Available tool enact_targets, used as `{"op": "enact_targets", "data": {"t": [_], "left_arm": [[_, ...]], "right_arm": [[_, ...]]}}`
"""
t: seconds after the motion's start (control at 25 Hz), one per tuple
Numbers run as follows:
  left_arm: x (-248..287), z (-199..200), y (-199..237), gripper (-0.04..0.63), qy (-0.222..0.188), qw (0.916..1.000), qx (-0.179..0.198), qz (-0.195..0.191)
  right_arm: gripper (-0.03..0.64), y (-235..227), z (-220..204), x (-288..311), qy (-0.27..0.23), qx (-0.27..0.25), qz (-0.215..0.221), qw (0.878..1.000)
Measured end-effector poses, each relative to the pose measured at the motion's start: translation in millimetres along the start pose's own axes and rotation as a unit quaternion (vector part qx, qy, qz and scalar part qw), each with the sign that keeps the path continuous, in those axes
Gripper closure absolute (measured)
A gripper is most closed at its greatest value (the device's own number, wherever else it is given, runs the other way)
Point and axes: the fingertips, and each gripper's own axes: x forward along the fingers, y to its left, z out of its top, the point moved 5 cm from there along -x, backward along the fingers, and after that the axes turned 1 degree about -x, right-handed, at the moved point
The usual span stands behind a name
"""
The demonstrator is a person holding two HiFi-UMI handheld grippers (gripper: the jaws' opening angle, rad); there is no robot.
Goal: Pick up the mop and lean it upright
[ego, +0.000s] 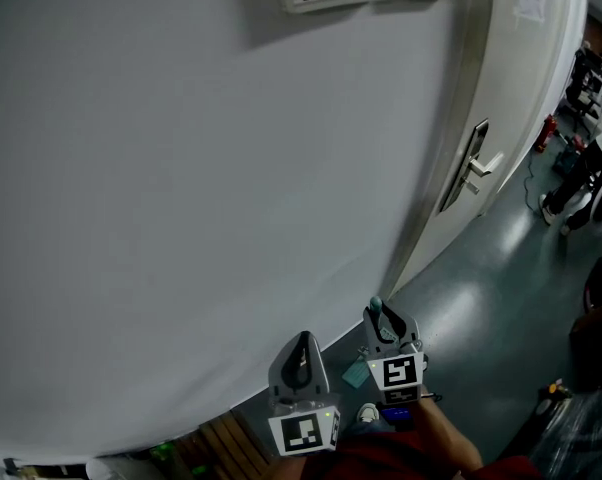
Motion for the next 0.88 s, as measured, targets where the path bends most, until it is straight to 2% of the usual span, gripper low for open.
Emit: {"op": "enact_targets", "data": {"t": [0.16,0.32,0.76,0.88], "left_arm": [[3.0,1.5,-2.3,0.581,-0.005,1.0,-0.003,-0.002],[6.7,1.2,-4.3,0.581,-0.009,0.9999,-0.006,-0.004],[5.2,-0.9,-6.2,0.581,-0.007,0.9999,0.001,-0.008],[4.5,-0.1,-7.4,0.581,-0.007,0.9999,-0.008,-0.008]], "right_arm": [[0.509,5.5,4.9,-19.4,0.011,0.028,0.002,1.0],[0.509,6.7,-6.8,-28.8,-0.007,-0.008,0.0,1.0],[0.509,8.9,-7.8,-34.7,-0.01,-0.006,0.005,1.0],[0.509,10.3,-7.5,-35.3,-0.008,-0.011,0.008,1.0]]}}
